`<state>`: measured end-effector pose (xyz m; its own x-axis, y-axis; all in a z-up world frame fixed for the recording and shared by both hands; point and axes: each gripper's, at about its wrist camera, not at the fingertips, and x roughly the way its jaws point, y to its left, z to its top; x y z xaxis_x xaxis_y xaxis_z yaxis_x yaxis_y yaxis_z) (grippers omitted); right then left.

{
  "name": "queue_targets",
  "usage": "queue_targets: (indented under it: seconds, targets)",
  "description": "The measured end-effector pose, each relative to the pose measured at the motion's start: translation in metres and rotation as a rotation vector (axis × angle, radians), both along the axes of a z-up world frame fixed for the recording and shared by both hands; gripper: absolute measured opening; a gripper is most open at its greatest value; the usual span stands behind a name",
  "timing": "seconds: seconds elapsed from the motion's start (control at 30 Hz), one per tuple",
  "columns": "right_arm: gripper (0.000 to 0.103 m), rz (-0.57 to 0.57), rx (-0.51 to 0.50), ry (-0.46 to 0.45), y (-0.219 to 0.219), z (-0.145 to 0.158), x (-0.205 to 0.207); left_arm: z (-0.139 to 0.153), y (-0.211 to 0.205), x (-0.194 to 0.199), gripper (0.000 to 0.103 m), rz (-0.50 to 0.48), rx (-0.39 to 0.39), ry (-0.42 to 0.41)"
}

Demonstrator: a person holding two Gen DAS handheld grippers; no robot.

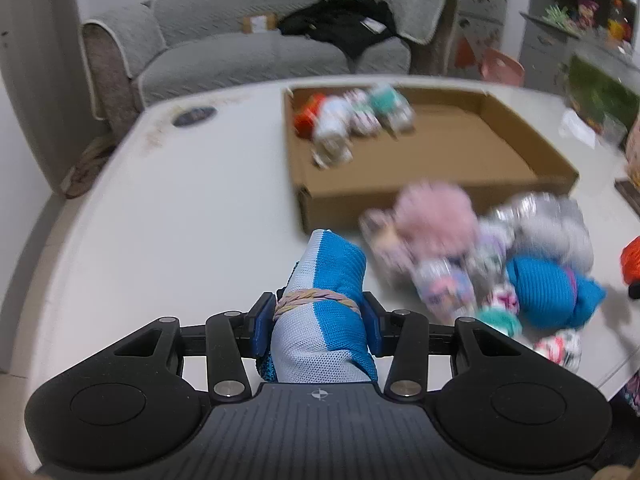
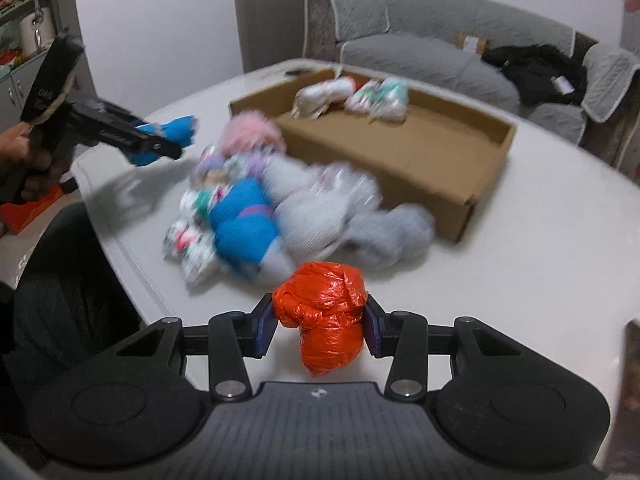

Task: Organize objects
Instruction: 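Grasp the blue-and-white sock roll with the left tool while the right tool grasps another red bundle, then lower both bundles into the box and open both tools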

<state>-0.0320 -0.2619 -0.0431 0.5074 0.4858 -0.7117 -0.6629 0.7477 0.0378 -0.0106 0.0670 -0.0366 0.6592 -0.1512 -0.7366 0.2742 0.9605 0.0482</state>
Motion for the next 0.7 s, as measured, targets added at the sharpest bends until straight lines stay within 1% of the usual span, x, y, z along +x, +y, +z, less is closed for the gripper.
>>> queue_targets:
  seconds: [0.17, 0.3, 0.37, 0.47, 0.57, 0.7]
  targets:
    - [0.040, -0.011, 0.014, -0.080, -0.013, 0.042, 0.023, 0.046, 0.004, 0.013, 0.052, 0.000, -0.007, -0.047]
    - [0.040, -0.021, 0.014, -0.152, -0.018, 0.074, 0.049, 0.079, -0.008, 0.032, 0.052, -0.024, -0.012, -0.087]
    - [0.040, -0.025, 0.017, -0.176, -0.020, 0.086, 0.069, 0.093, -0.020, 0.045, 0.052, -0.039, -0.003, -0.112]
    - [0.040, -0.033, 0.020, -0.189, -0.016, 0.097, 0.099, 0.104, -0.039, 0.066, 0.052, -0.067, -0.017, -0.119]
    - [0.041, -0.032, 0.022, -0.189, -0.009, 0.103, 0.128, 0.109, -0.060, 0.089, 0.052, -0.093, -0.037, -0.104]
    - [0.041, -0.026, 0.013, -0.178, 0.003, 0.098, 0.164, 0.097, -0.089, 0.124, 0.052, -0.116, -0.043, -0.067]
